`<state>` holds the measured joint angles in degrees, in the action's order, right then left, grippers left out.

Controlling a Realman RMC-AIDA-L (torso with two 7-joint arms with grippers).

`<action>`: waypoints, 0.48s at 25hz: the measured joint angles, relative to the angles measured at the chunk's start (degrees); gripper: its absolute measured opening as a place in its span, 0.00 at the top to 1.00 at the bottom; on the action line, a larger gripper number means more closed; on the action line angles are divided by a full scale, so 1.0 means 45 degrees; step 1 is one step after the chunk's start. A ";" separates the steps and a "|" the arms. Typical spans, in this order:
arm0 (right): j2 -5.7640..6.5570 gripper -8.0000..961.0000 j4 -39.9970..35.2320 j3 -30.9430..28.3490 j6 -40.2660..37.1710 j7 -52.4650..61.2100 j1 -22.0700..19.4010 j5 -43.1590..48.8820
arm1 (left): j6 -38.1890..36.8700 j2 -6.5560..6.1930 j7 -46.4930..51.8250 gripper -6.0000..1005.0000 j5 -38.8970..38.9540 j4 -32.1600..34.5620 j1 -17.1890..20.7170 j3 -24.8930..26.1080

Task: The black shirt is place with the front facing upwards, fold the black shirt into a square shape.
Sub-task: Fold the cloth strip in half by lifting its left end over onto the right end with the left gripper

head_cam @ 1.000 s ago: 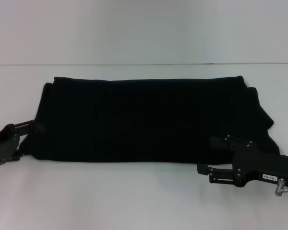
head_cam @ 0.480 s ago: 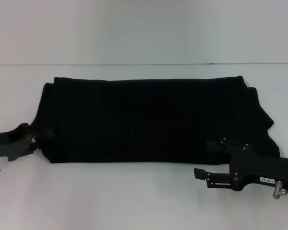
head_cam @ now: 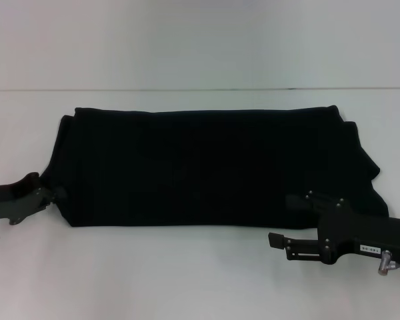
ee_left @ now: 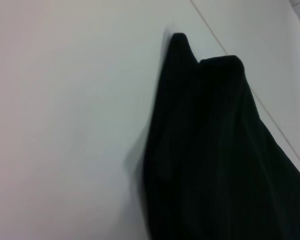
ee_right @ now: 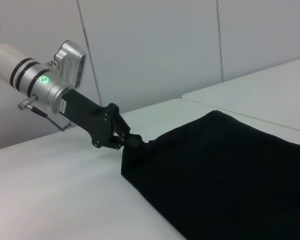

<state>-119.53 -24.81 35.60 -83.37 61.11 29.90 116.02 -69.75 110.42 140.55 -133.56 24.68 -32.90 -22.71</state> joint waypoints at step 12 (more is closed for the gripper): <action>0.0000 0.02 -0.0040 -0.0152 -0.0010 0.0005 -0.0044 -0.0077 | 0.0263 0.0010 0.0069 0.98 0.0099 0.0823 0.0823 0.0724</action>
<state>-119.53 -24.99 34.91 -83.42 61.13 29.70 115.67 -68.57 110.46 140.86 -133.12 28.38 -29.19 -19.45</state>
